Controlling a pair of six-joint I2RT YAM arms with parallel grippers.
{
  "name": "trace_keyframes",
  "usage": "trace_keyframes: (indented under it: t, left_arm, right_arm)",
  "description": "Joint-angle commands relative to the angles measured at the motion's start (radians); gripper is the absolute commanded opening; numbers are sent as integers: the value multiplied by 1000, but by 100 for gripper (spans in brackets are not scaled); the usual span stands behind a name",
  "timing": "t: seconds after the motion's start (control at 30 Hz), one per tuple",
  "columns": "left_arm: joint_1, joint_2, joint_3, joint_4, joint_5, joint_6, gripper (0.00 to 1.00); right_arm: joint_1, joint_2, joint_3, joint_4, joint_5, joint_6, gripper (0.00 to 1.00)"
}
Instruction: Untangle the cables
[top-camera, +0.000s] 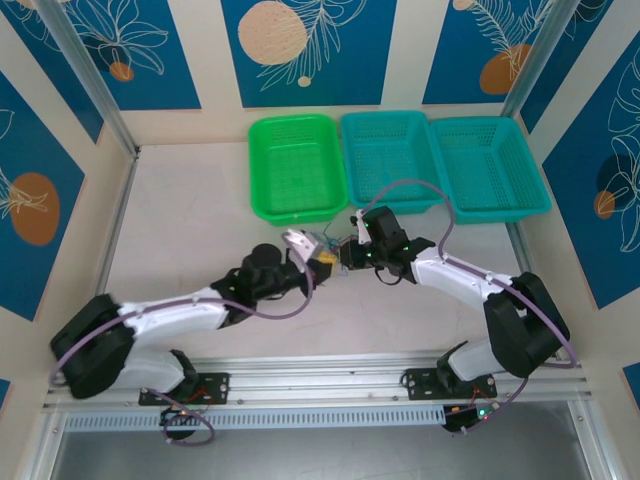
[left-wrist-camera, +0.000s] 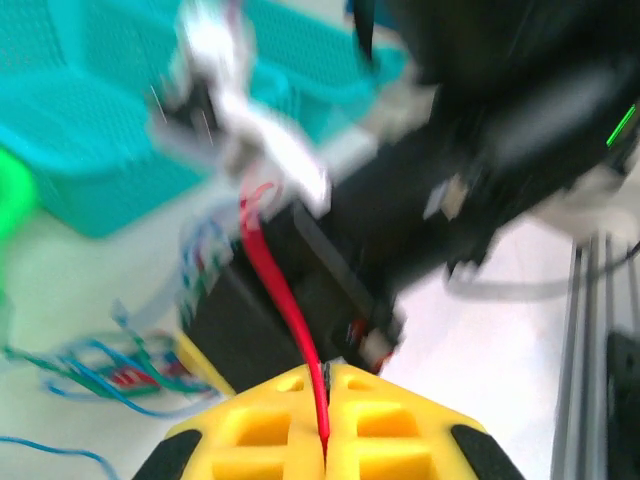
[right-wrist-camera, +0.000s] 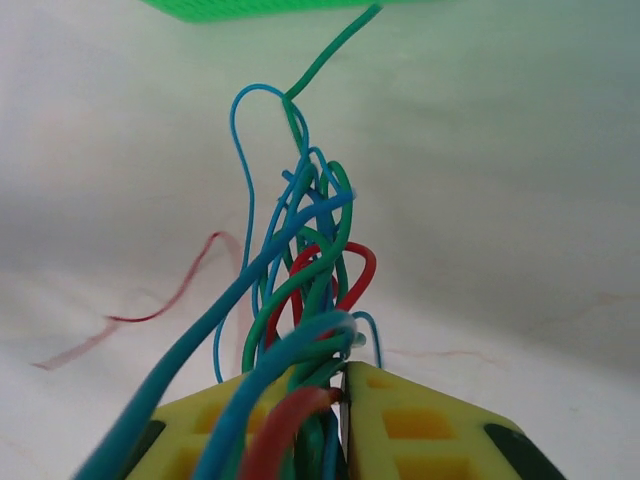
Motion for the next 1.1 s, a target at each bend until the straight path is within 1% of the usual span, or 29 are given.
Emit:
trace_keyframes:
  t: [0.0, 0.1, 0.17, 0.2, 0.27, 0.3, 0.4, 0.47, 0.57, 0.67, 0.77, 0.9, 1.0, 1.07]
  left_arm:
    - [39, -151, 10, -95, -138, -71, 0]
    - [87, -228, 34, -232, -196, -111, 0]
    - [117, -262, 30, -264, -205, -145, 0]
    - [134, -277, 25, -269, -202, -160, 0]
    - [154, -301, 19, -277, -197, -172, 0]
    - [161, -307, 20, -287, -202, -176, 0]
    - [187, -305, 34, -296, -201, -206, 0]
    - [216, -280, 85, -275, -154, -214, 0]
    - [259, -210, 246, -285, -86, -182, 0]
    - [304, -118, 430, -313, -80, -131, 0]
    - [372, -10, 607, -332, -79, -112, 0]
    - [453, 182, 863, -348, -46, -112, 0]
    - [489, 349, 1059, -387, -13, -106, 0]
    - [506, 451, 1167, -426, -11, -118, 0]
  right_arm:
    - [-7, 40, -50, 9, 95, 21, 22]
    - [-7, 74, -54, 30, 87, 12, 31]
    - [-7, 95, -44, 20, 83, 8, 31]
    - [-8, 104, -43, 17, 85, 8, 30]
    - [-12, 113, -46, 18, 73, 13, 23]
    - [-14, 110, -51, 22, 64, 17, 21]
    - [-16, 83, -75, 40, 35, 29, 18]
    - [-16, 61, -88, 47, 26, 39, 18]
    - [-16, 34, -95, 36, 18, 50, 19]
    - [-16, 9, -102, 31, 3, 61, 19]
    - [-16, -22, -115, 39, -17, 75, 19]
    - [-17, -60, -125, 37, -30, 85, 19]
    - [-16, -85, -128, 29, -34, 83, 19]
    - [-16, -102, -129, 21, -36, 83, 19]
